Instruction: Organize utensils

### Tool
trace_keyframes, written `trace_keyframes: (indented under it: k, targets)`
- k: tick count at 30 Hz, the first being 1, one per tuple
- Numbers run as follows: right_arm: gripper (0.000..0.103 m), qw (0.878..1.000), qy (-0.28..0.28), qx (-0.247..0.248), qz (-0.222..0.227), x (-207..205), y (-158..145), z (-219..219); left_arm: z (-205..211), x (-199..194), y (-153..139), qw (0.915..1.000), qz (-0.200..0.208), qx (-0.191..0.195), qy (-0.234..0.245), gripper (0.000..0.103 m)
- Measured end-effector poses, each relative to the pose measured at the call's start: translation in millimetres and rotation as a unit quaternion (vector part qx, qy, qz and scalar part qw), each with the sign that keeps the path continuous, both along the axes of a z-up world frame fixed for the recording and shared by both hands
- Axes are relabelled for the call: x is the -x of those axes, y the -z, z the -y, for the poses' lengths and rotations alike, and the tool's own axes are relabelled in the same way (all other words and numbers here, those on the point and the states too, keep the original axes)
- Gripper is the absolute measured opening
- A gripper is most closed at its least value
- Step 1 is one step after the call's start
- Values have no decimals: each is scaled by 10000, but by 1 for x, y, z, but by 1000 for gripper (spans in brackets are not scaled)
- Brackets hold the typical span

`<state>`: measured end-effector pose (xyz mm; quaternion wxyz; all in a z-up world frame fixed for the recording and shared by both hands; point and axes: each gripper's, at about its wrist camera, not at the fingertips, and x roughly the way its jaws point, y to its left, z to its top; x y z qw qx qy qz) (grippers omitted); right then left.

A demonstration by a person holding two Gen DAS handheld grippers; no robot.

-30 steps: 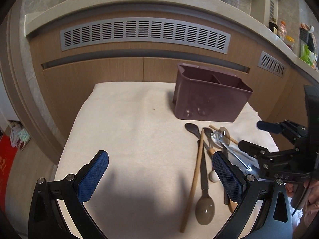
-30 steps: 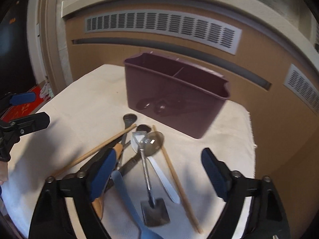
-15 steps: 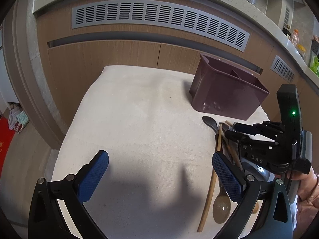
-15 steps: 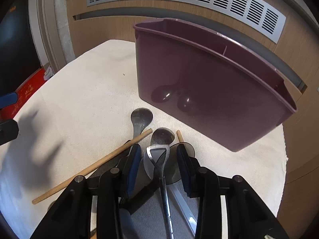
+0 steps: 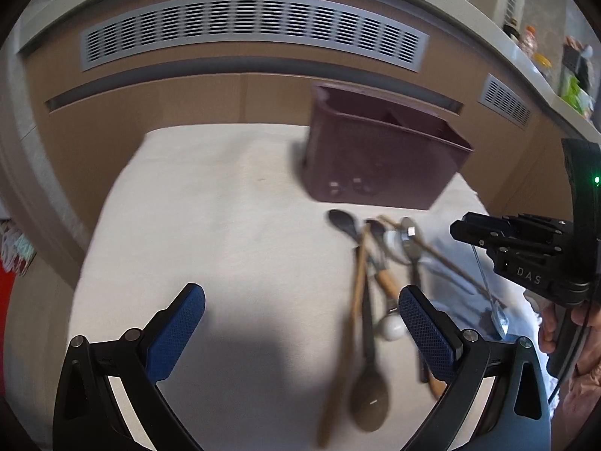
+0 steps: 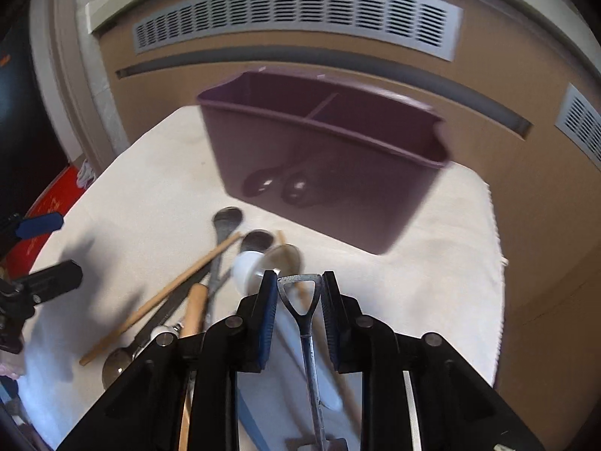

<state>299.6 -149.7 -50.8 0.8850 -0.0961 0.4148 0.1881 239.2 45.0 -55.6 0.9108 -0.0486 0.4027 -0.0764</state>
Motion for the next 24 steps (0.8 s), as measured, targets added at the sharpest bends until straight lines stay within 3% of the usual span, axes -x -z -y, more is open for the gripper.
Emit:
trace_keyframes:
  k: [2,4,6,9,16,18,20,21,24]
  targets:
    - [21,9997,183,-143,-7,0,-5,18,24,-12,-3,9994,-20,-78,348,92]
    - [21,9990,275,-341,-5,1,-10,33,49,-26,-3,9966,-176,-105,796,70]
    - [21,9981,336,-514,35,3,-15,47,71,-40,0,9924,-337,-123,1173,60]
    - [21,9965,395,-726,106,7,-20,57,99,-65,7,9870,-518,-448,1453,60]
    - [21,9928,522,-1060,172,10,-25,70,126,-103,34,9810,-886,-1163,1278,60]
    - [21,9922,545,-1109,174,12,-25,73,129,-106,37,9813,-784,-1282,1205,59]
    - [21,9919,544,-1129,185,14,-27,74,130,-104,37,9816,-614,-1397,1148,43]
    - [21,9919,544,-1126,198,15,-28,74,128,-102,35,9823,-562,-1358,1161,35]
    - [21,9916,488,-1170,250,23,-34,73,112,-89,23,9893,-429,-867,1093,34]
